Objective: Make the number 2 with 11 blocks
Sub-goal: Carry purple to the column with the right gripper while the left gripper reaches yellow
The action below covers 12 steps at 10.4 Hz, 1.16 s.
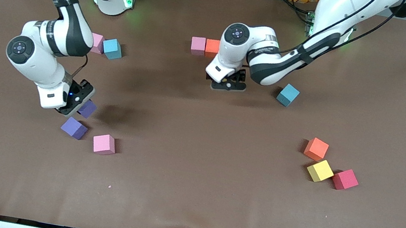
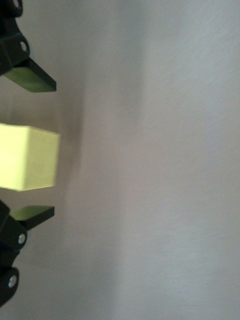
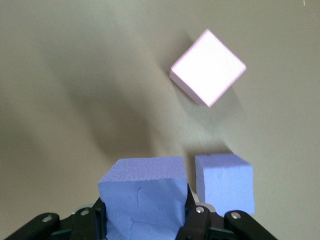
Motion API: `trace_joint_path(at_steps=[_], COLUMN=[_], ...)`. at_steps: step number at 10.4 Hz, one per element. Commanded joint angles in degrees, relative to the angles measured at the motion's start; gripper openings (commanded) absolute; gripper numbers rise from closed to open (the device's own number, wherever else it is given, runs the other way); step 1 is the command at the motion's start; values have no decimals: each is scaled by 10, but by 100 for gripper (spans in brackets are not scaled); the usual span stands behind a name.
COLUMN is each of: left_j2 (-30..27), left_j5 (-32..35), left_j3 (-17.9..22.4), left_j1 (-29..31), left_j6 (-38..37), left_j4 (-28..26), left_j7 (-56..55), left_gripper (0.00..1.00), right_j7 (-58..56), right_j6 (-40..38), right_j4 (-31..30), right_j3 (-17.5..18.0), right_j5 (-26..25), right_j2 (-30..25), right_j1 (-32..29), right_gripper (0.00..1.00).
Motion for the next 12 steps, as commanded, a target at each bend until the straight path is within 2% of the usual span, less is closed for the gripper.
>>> trace_joint_path(at_steps=[1,5,6,7,10,12], left_j2=[-12,-2,4,6,5,13], left_j5=[1,7,6,3,0,1], left_j3=[-1,0,14,45,65,72], left_j1=[52,134,136,134,169,200], left_j6=[-11,-91,-115,-134,-141,-141], left_j4=[20,106,139,168,190,202], left_j7=[-4,50,73,99,207,246], left_gripper=[100,100,100,100,100,100], right_j7=[17,20,21,38,105,126], right_j6=[-13,-6,-3,3,7,21], right_j4=[10,14,14,14,59,66], right_j3=[0,1,1,1,-5,-33], right_j5=[9,0,0,-1,-2,-6], right_j2=[-21,-17,-15,-11,32,62], right_j1=[40,122,145,169,260,338], right_gripper=[21,21,21,21,22,22])
